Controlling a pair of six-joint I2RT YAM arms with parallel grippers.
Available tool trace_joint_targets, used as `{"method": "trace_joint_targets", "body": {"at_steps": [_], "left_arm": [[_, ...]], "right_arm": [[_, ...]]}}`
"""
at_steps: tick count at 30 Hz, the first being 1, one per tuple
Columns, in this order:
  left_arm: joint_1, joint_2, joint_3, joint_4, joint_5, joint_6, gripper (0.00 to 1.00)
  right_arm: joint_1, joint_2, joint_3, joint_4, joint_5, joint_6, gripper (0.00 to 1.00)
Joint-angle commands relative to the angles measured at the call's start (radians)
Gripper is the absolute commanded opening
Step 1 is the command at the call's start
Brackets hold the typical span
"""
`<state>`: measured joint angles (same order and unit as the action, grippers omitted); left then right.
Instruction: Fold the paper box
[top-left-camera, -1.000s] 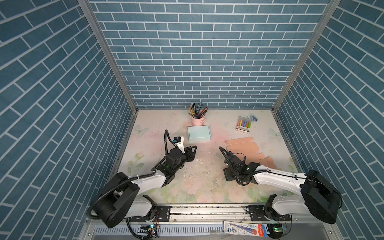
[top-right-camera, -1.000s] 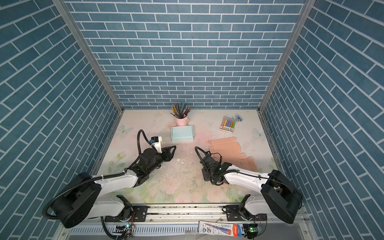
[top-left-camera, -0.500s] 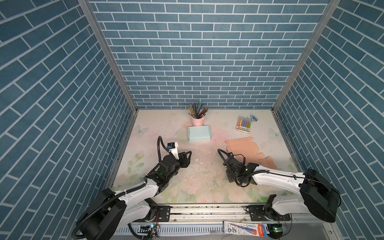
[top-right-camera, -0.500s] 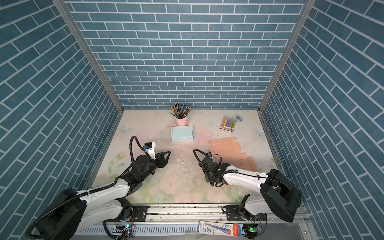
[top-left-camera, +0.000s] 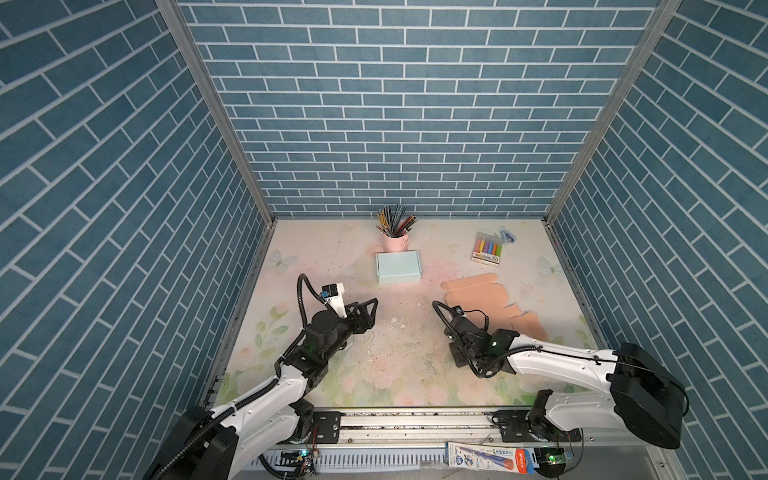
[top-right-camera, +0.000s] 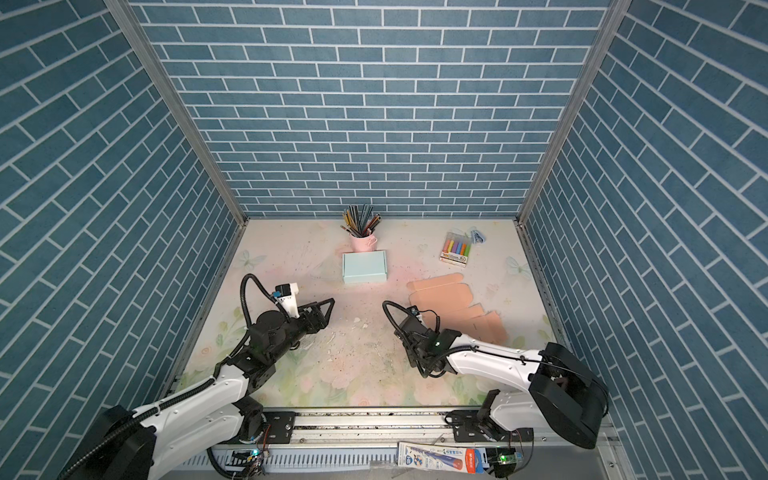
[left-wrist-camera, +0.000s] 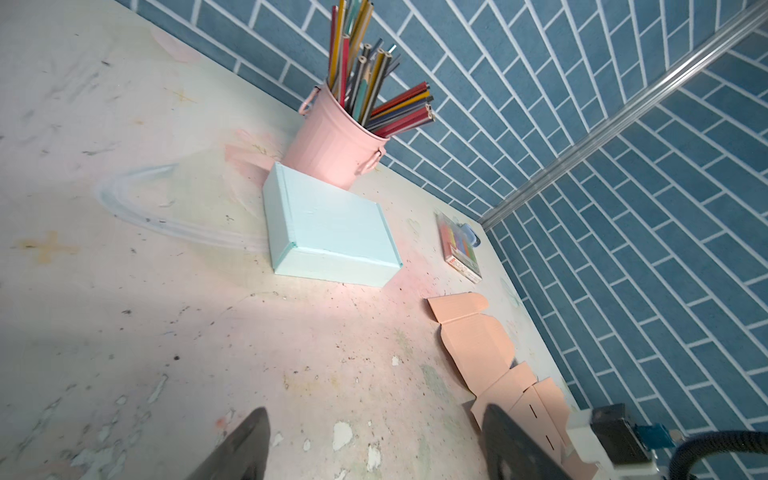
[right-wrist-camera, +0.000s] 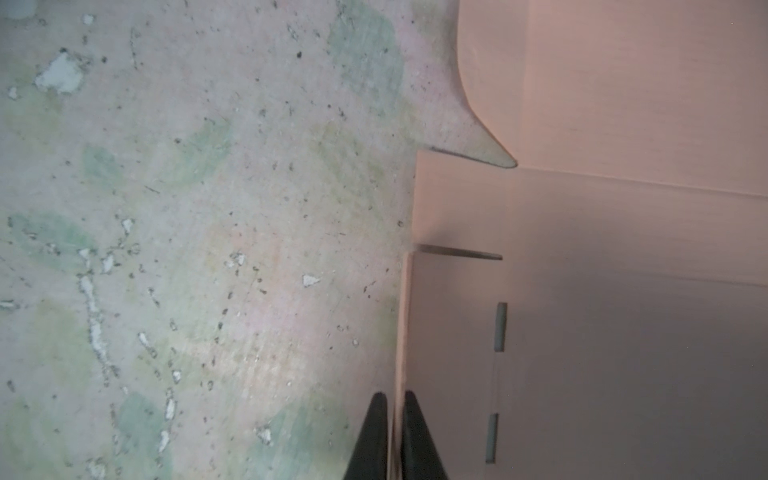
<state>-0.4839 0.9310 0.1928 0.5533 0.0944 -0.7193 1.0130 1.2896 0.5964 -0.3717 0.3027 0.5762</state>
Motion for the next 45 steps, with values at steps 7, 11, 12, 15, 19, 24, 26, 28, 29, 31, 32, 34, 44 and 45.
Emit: {"method": "trace_joint_targets", "body": {"at_steps": [7, 11, 12, 15, 19, 24, 26, 28, 29, 31, 32, 34, 44, 45], "left_arm": [[0.135, -0.058, 0.046, -0.225, 0.058, 0.058, 0.83], [0.183, -0.090, 0.046, -0.258, 0.069, 0.064, 0.85], [0.191, -0.095, 0.043, -0.263, 0.071, 0.066, 0.86], [0.210, -0.106, 0.038, -0.266, 0.083, 0.066, 0.88], [0.226, -0.128, 0.036, -0.273, 0.096, 0.070, 0.88], [0.300, -0.151, 0.072, -0.352, 0.133, 0.102, 0.88], [0.343, -0.146, 0.090, -0.387, 0.166, 0.120, 0.88], [0.389, -0.147, 0.100, -0.402, 0.206, 0.131, 0.88], [0.411, -0.149, 0.103, -0.406, 0.223, 0.136, 0.88], [0.450, -0.152, 0.112, -0.411, 0.262, 0.146, 0.88], [0.470, -0.150, 0.120, -0.417, 0.282, 0.147, 0.88], [0.503, -0.140, 0.130, -0.407, 0.327, 0.140, 0.88], [0.584, -0.143, 0.234, -0.467, 0.379, 0.183, 0.88], [0.590, -0.141, 0.238, -0.469, 0.378, 0.185, 0.88]], "right_arm": [[0.126, -0.146, 0.061, -0.005, 0.140, -0.055, 0.06], [0.128, -0.191, 0.104, -0.078, 0.223, -0.024, 0.03], [0.128, -0.199, 0.110, -0.085, 0.229, -0.024, 0.03], [0.128, -0.229, 0.130, -0.094, 0.234, -0.021, 0.02], [0.149, -0.278, 0.135, -0.054, 0.246, -0.060, 0.00], [0.222, -0.281, 0.136, 0.025, 0.300, -0.169, 0.00], [0.263, -0.257, 0.157, 0.032, 0.342, -0.205, 0.00], [0.307, -0.229, 0.175, 0.055, 0.372, -0.254, 0.00], [0.328, -0.215, 0.182, 0.077, 0.377, -0.283, 0.00], [0.354, -0.189, 0.187, 0.129, 0.361, -0.340, 0.00], [0.362, -0.177, 0.186, 0.158, 0.339, -0.367, 0.00], [0.371, -0.155, 0.179, 0.213, 0.295, -0.408, 0.00], [0.422, -0.109, 0.090, 0.364, 0.140, -0.519, 0.00], [0.432, -0.103, 0.082, 0.370, 0.130, -0.522, 0.00]]}}
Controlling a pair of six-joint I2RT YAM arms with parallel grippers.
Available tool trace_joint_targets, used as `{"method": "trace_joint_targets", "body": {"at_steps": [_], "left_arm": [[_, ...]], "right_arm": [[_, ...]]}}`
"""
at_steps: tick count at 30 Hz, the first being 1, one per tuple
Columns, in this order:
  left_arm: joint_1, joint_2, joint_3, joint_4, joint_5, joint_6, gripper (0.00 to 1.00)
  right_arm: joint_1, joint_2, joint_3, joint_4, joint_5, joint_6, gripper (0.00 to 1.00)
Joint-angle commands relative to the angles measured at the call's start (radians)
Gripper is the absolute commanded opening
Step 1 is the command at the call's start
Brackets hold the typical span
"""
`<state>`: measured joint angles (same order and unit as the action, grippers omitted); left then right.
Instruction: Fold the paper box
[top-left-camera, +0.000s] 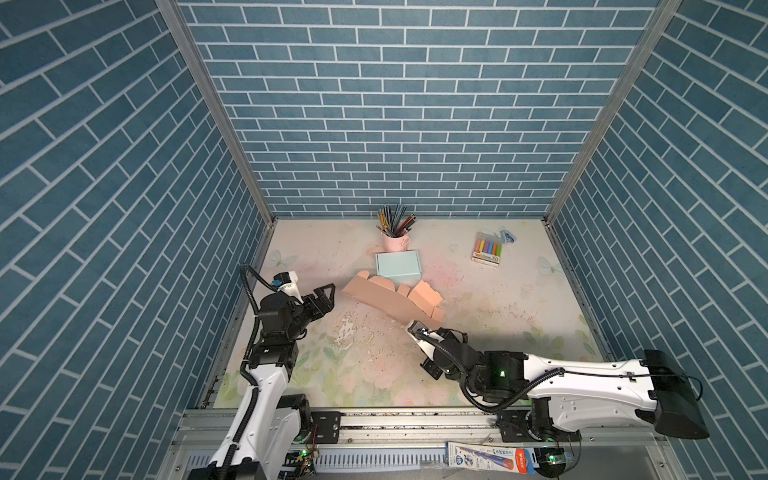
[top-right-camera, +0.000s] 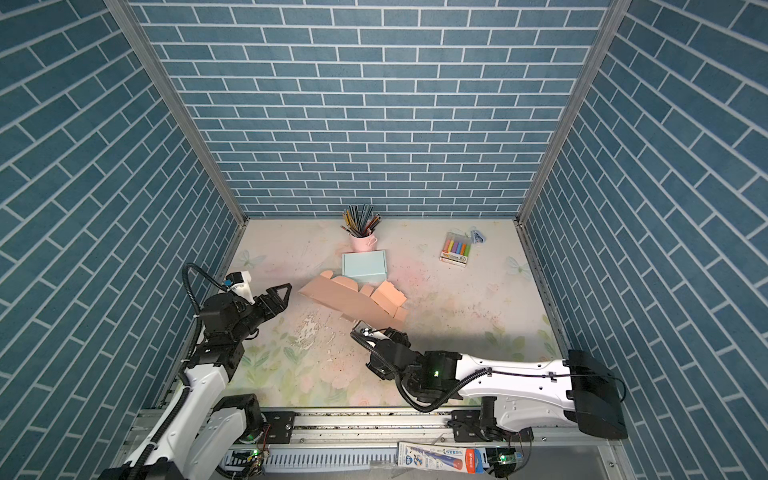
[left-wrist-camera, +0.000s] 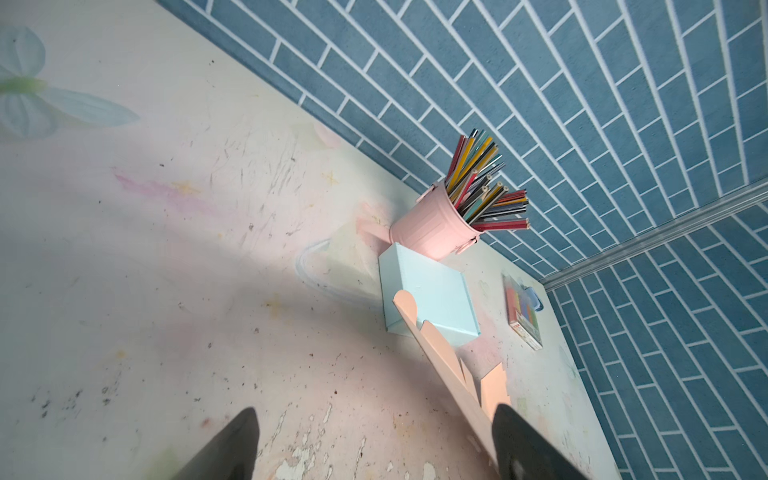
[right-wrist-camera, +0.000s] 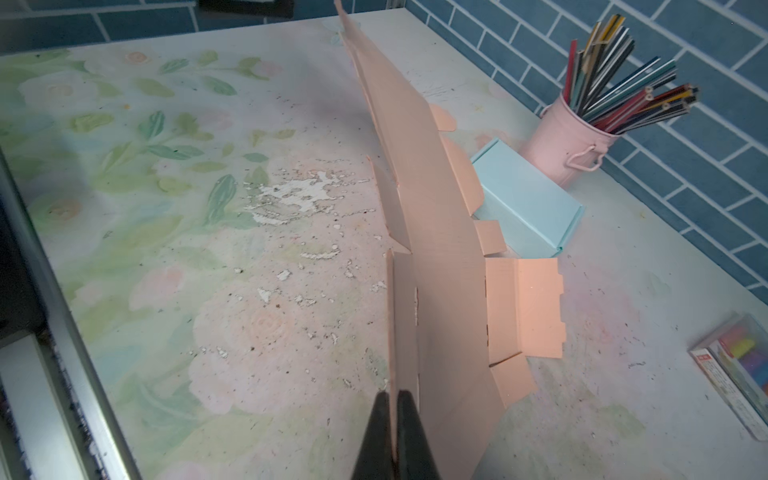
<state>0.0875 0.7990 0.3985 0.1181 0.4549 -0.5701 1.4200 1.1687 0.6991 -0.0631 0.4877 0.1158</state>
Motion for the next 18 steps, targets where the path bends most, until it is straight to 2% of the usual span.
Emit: {"method": "trace_joint_targets", "body": {"at_steps": [1, 6, 10, 15, 18], "left_arm": [[0.025, -0.009, 0.031, -0.026, 0.023, 0.031, 0.88], [0.029, -0.005, 0.046, -0.009, 0.048, 0.030, 0.88], [0.028, 0.006, 0.055, -0.007, 0.077, 0.029, 0.88], [-0.008, 0.002, 0.019, 0.007, 0.090, 0.015, 0.88], [-0.026, -0.001, -0.016, 0.021, 0.095, 0.002, 0.88]], "right_arm": [[0.030, 0.029, -0.027, 0.063, -0.085, -0.064, 0.00], [0.037, 0.107, -0.028, 0.014, -0.199, -0.053, 0.00], [0.037, 0.169, -0.019, -0.021, -0.211, -0.038, 0.00], [0.037, 0.169, -0.037, 0.008, -0.221, -0.025, 0.00], [0.037, 0.165, -0.044, 0.009, -0.251, -0.021, 0.07]]}}
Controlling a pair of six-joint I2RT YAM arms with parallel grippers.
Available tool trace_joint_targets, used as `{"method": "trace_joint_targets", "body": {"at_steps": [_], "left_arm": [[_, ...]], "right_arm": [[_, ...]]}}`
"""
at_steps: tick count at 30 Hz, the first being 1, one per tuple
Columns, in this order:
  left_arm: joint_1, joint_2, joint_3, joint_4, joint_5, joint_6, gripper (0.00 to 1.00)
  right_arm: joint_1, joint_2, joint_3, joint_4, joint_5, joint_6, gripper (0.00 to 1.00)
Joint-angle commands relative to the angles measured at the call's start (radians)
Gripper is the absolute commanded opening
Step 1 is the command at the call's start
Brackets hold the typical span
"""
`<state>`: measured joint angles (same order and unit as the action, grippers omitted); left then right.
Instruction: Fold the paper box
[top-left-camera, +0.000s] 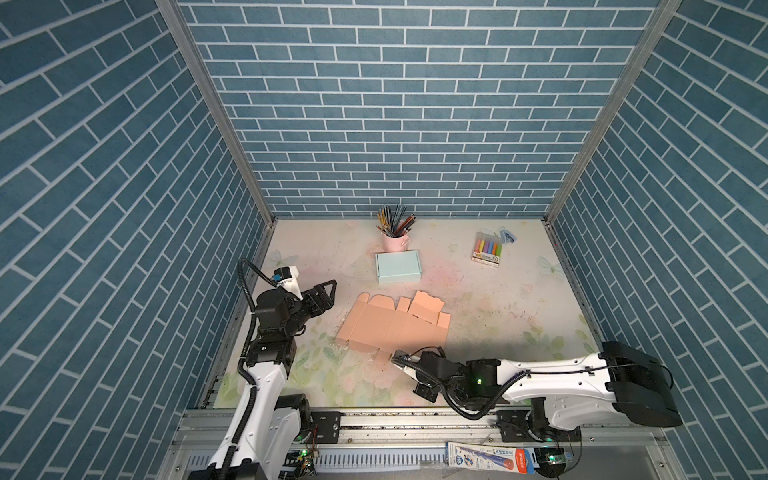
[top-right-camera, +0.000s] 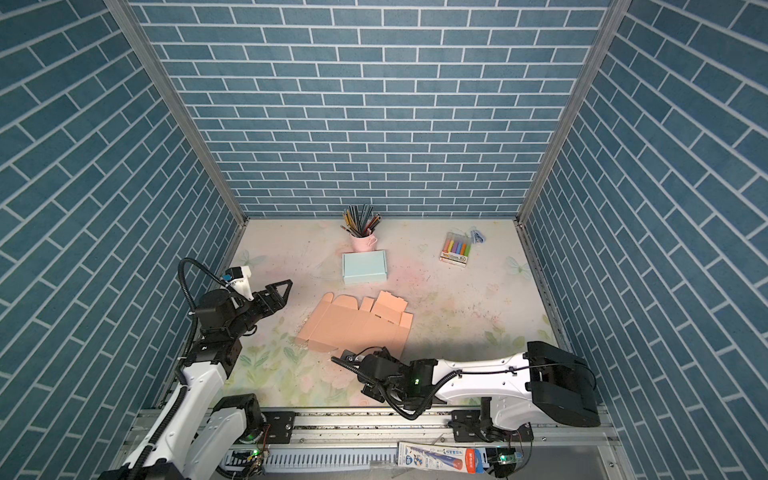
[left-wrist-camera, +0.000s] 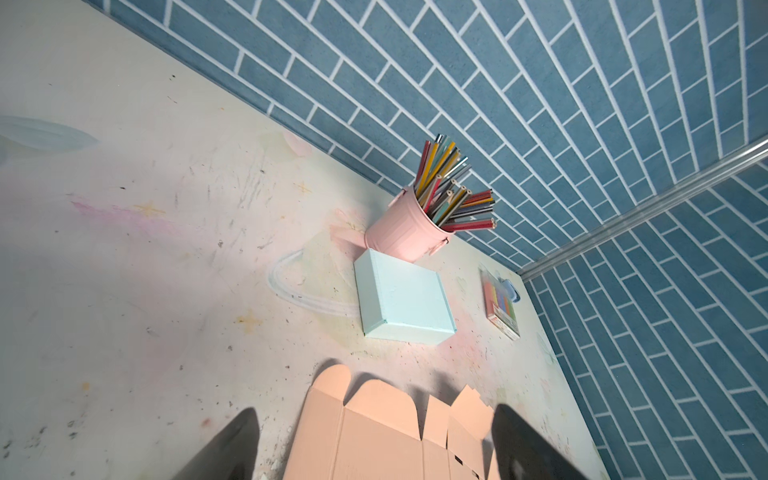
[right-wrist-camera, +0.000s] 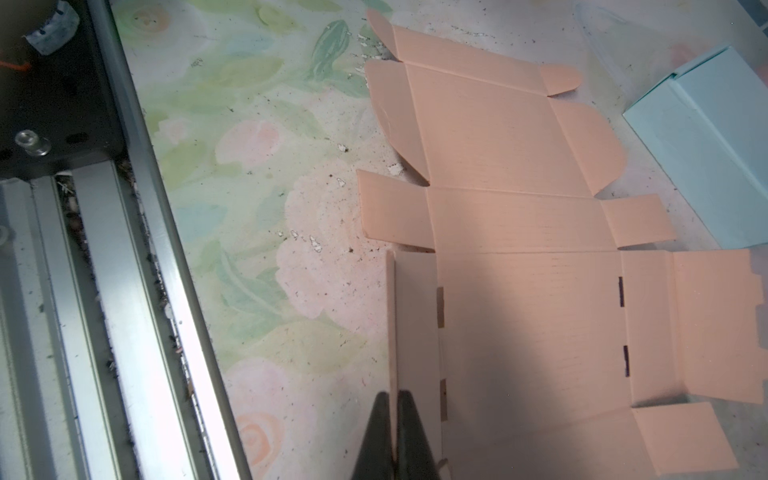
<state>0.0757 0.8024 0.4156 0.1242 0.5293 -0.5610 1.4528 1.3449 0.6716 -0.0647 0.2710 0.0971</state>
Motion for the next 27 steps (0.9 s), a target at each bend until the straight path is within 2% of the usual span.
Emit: {"method": "trace_joint_targets", "body": {"at_steps": [1, 5, 12, 17, 23, 27], "left_arm": [[-0.017, -0.006, -0.044, 0.023, 0.024, -0.014, 0.88], [-0.042, -0.018, -0.065, 0.033, 0.010, -0.023, 0.88], [-0.207, -0.011, -0.040, -0.041, -0.158, 0.036, 0.88], [-0.301, 0.016, -0.055, -0.012, -0.190, 0.043, 0.88], [-0.373, 0.061, -0.063, 0.062, -0.088, 0.052, 0.88], [-0.467, 0.097, -0.062, 0.078, -0.079, 0.057, 0.88]], "right_arm": [[0.004, -0.013, -0.019, 0.007, -0.038, 0.003, 0.12], [0.004, -0.018, -0.008, -0.018, -0.022, 0.036, 0.29], [-0.005, -0.089, 0.000, -0.005, 0.021, 0.128, 0.49], [-0.094, -0.180, -0.020, 0.090, 0.001, 0.291, 0.51], [-0.239, -0.271, -0.034, 0.076, -0.091, 0.439, 0.46], [-0.303, -0.328, -0.088, 0.061, -0.085, 0.546, 0.45]]}}
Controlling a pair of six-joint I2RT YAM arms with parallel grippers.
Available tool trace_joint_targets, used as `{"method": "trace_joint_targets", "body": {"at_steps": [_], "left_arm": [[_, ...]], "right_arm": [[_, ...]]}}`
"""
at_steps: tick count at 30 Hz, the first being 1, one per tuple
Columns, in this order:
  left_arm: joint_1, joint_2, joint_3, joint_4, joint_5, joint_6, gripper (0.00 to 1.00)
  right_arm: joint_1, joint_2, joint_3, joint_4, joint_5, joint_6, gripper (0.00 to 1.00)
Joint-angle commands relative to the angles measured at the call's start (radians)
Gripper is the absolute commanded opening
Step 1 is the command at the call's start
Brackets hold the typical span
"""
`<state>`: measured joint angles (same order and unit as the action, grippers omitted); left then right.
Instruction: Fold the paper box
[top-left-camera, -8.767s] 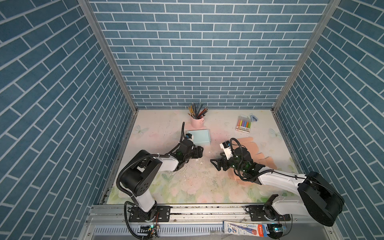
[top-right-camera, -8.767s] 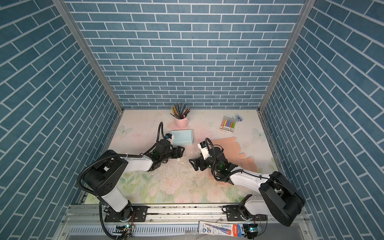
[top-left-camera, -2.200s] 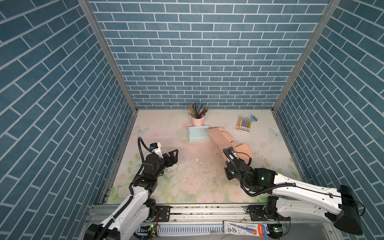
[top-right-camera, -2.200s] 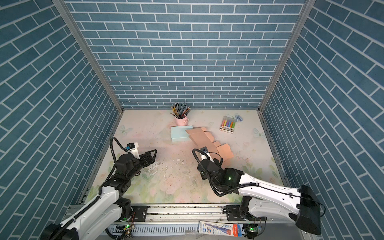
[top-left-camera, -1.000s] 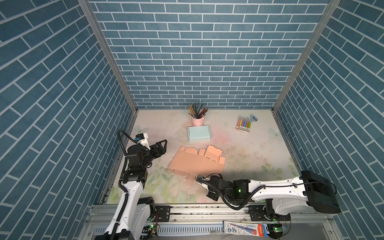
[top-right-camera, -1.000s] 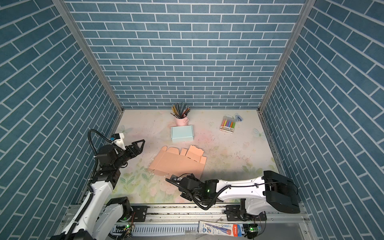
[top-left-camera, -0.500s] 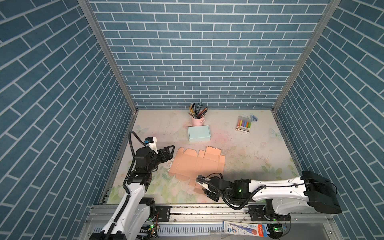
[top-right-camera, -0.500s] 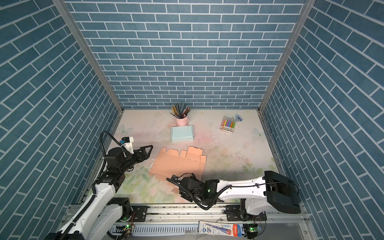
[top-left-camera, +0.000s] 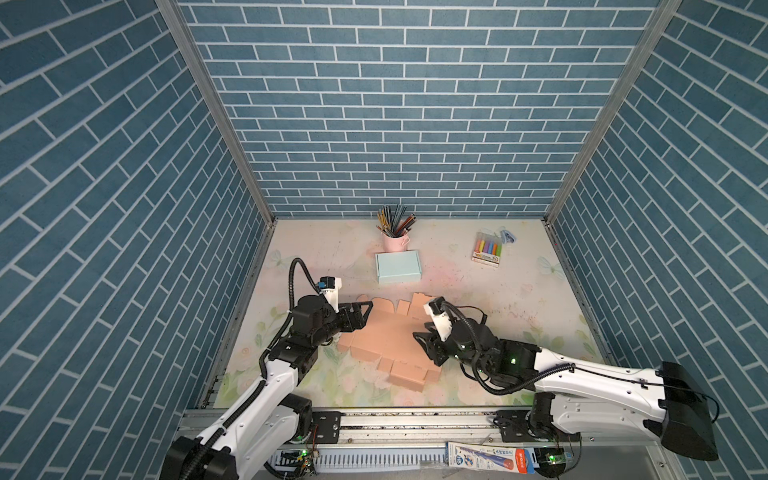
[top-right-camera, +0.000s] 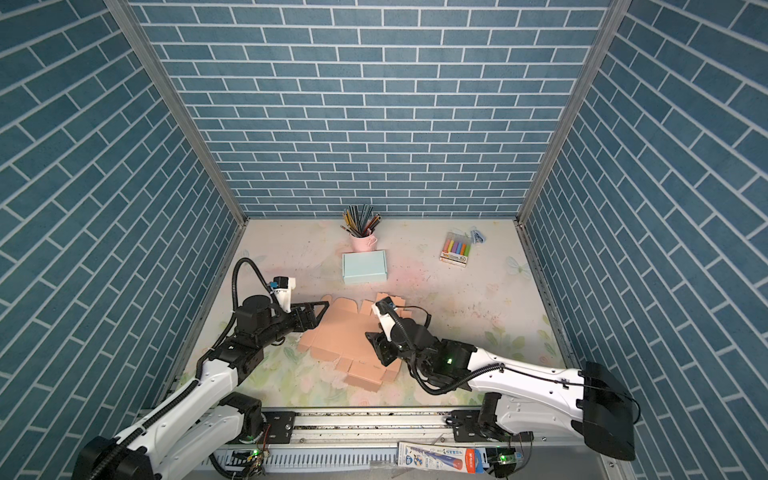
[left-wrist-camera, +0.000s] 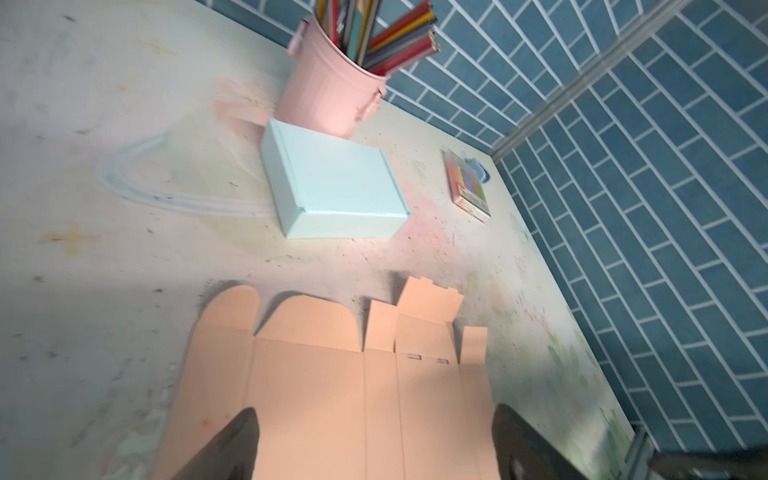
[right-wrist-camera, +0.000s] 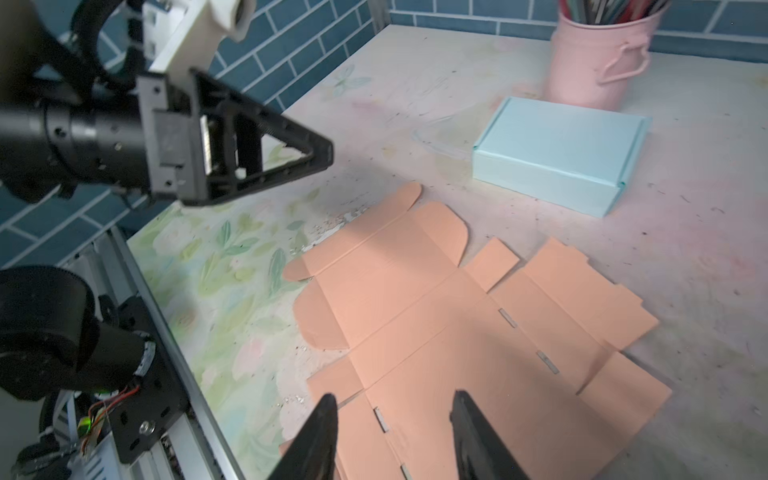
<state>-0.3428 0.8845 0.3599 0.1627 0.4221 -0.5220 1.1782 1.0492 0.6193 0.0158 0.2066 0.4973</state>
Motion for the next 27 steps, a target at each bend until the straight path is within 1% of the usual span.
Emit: {"method": "trace_joint_targets", "body": {"at_steps": [1, 4, 6, 10, 13, 17, 23, 27], "left_arm": [[-0.071, 0.022, -0.007, 0.038, 0.023, 0.022, 0.88], [-0.126, 0.036, -0.026, 0.050, 0.006, 0.019, 0.88], [-0.151, 0.045, -0.044, 0.067, 0.000, 0.017, 0.88], [-0.188, 0.047, -0.066, 0.088, -0.014, 0.015, 0.88], [-0.200, 0.054, -0.063, 0.098, -0.019, 0.013, 0.88], [-0.236, 0.069, -0.047, 0.122, -0.010, 0.025, 0.88], [-0.339, 0.108, -0.037, 0.258, 0.118, 0.035, 0.88], [-0.408, 0.166, -0.015, 0.255, 0.106, 0.062, 0.88]], "right_arm": [[-0.054, -0.043, -0.049, -0.041, -0.024, 0.182, 0.45], [-0.139, -0.076, -0.094, -0.098, -0.068, 0.260, 0.44], [-0.195, -0.100, -0.132, -0.101, -0.116, 0.291, 0.42], [-0.293, -0.119, -0.211, -0.060, -0.241, 0.339, 0.42], [-0.341, -0.100, -0.256, 0.000, -0.319, 0.358, 0.42], [-0.366, -0.052, -0.278, 0.049, -0.364, 0.363, 0.42], [-0.385, 0.002, -0.332, 0.128, -0.383, 0.372, 0.41], [-0.390, 0.044, -0.342, 0.159, -0.392, 0.373, 0.40]]}}
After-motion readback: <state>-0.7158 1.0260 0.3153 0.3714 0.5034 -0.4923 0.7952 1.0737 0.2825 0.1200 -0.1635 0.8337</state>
